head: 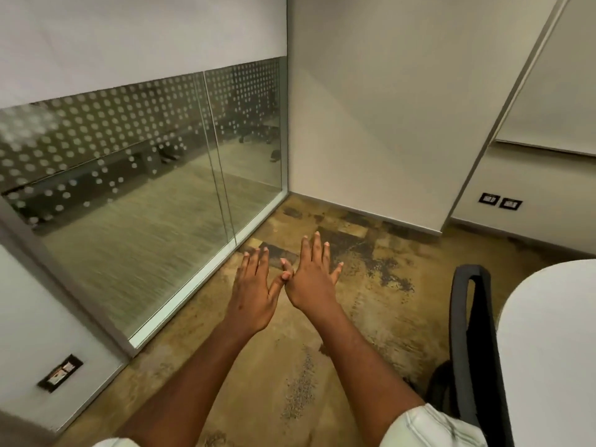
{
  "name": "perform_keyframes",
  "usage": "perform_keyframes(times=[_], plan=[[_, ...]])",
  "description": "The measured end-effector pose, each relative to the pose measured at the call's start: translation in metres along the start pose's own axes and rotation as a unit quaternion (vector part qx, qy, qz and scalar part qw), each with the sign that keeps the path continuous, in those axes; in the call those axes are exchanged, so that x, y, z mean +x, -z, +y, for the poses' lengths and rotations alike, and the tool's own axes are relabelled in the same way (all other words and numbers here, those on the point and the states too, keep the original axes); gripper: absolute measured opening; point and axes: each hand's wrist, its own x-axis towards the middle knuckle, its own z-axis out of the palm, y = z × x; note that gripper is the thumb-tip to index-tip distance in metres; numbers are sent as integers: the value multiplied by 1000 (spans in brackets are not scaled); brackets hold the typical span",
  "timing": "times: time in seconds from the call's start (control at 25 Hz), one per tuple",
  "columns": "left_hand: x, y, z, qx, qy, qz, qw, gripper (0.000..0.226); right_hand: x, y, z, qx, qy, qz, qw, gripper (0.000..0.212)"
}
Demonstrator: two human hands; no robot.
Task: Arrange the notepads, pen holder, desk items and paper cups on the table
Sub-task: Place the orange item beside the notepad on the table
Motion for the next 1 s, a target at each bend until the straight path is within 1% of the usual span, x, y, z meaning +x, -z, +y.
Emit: perform_keyframes(times=[0.08, 0.16, 0.2, 0.36, 0.4, 0.48, 0.52, 0.56, 0.64, 0.68, 0.8, 0.84, 0.88, 0.96, 1.0], plan=[[62, -30, -7, -16, -12, -21, 1000, 88, 55, -10, 21, -10, -30, 18, 999, 69], [133, -63, -9, -41, -45, -50, 997, 89, 110, -13, 46, -25, -78, 42, 996, 68], [141, -65, -8, -46, -56, -38, 997, 89, 118, -9, 52, -18, -92, 33, 995, 68], [267, -118, 0, -81, -133, -111, 982, 86, 217, -5, 83, -25, -182, 85, 979, 69], [269, -119, 3, -82, -140, -101, 982, 86, 218, -1, 87, -31, -182, 85, 979, 69], [329, -141, 26, -99, -190, -142, 966, 84, 260, 16, 110, -59, -223, 113, 966, 70], [351, -154, 37, -102, -212, -150, 960, 81, 275, 22, 121, -59, -240, 135, 960, 71], [374, -170, 51, -97, -228, -175, 953, 78, 290, 31, 134, -56, -274, 141, 950, 71], [409, -202, 86, -110, -273, -199, 935, 77, 315, 45, 175, -69, -321, 162, 931, 70], [410, -203, 89, -119, -282, -196, 932, 78, 314, 48, 181, -66, -324, 160, 930, 70], [452, -253, 128, -116, -304, -224, 919, 79, 354, 61, 238, -62, -366, 190, 909, 71], [469, -272, 146, -117, -316, -225, 914, 77, 371, 70, 264, -57, -379, 191, 904, 71], [472, -275, 153, -113, -325, -221, 913, 74, 372, 73, 270, -62, -393, 193, 897, 71], [508, -307, 194, -101, -330, -249, 905, 68, 405, 94, 314, -58, -407, 186, 892, 71], [520, -324, 213, -108, -336, -244, 903, 66, 417, 101, 335, -61, -410, 199, 888, 71]])
